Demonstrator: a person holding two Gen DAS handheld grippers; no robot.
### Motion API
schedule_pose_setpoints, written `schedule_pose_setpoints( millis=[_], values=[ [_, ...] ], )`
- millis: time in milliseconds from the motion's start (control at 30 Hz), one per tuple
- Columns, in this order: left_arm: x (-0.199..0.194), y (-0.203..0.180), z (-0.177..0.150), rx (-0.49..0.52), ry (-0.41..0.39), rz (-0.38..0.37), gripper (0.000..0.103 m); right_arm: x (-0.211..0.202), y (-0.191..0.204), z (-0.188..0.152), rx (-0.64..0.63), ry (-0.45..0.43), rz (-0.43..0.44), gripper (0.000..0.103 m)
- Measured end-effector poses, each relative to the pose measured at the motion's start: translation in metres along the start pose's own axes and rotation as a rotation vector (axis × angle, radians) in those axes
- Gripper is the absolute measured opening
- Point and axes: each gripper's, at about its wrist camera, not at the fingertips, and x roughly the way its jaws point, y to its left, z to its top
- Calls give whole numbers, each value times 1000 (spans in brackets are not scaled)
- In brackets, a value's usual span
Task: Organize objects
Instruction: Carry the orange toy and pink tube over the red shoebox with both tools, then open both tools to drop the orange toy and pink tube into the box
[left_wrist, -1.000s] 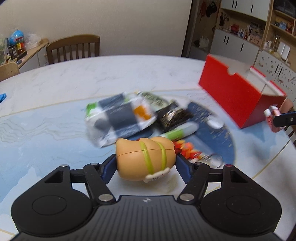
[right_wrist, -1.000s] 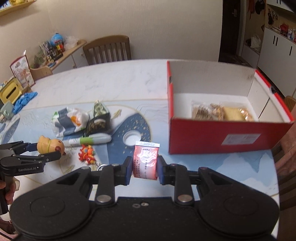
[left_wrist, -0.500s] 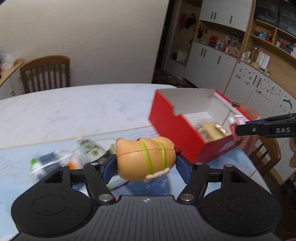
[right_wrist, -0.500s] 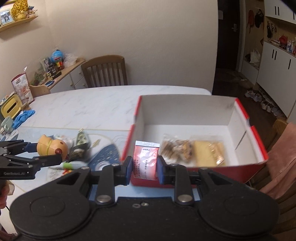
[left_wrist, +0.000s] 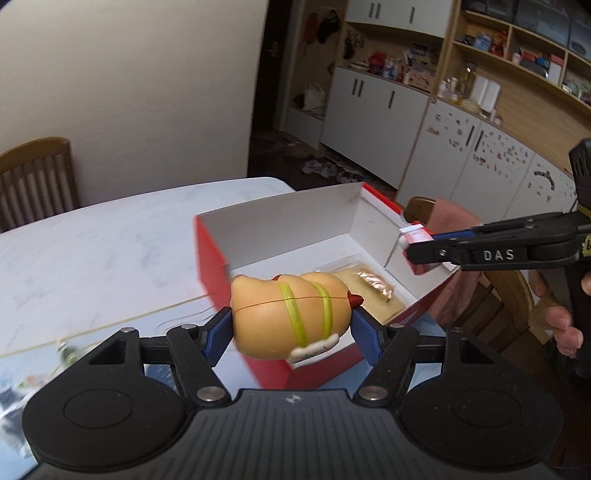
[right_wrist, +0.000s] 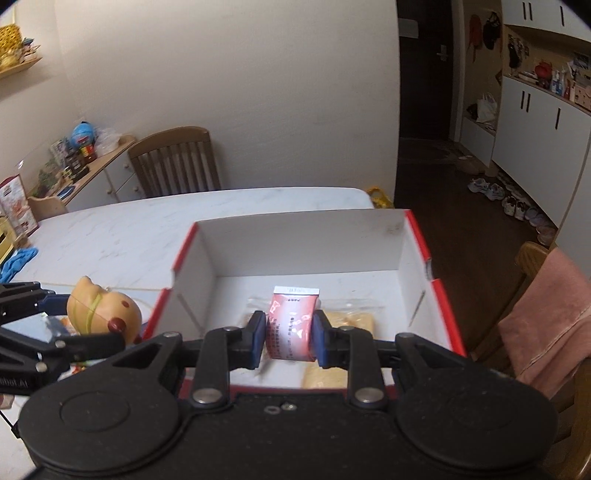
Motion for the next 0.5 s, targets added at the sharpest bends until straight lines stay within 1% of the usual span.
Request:
schedule_pose_setpoints(
  millis=[200,333,500],
  values=[
    [38,-16,18,6,45,-8,68,19,-23,8,27,15,-23,26],
    [63,-23,30,24,68,16,68,35,-34,13,49,24,-19,26],
    [94,-27,44,36,104,44,68,54,-41,15,31,48,-23,26]
  ],
)
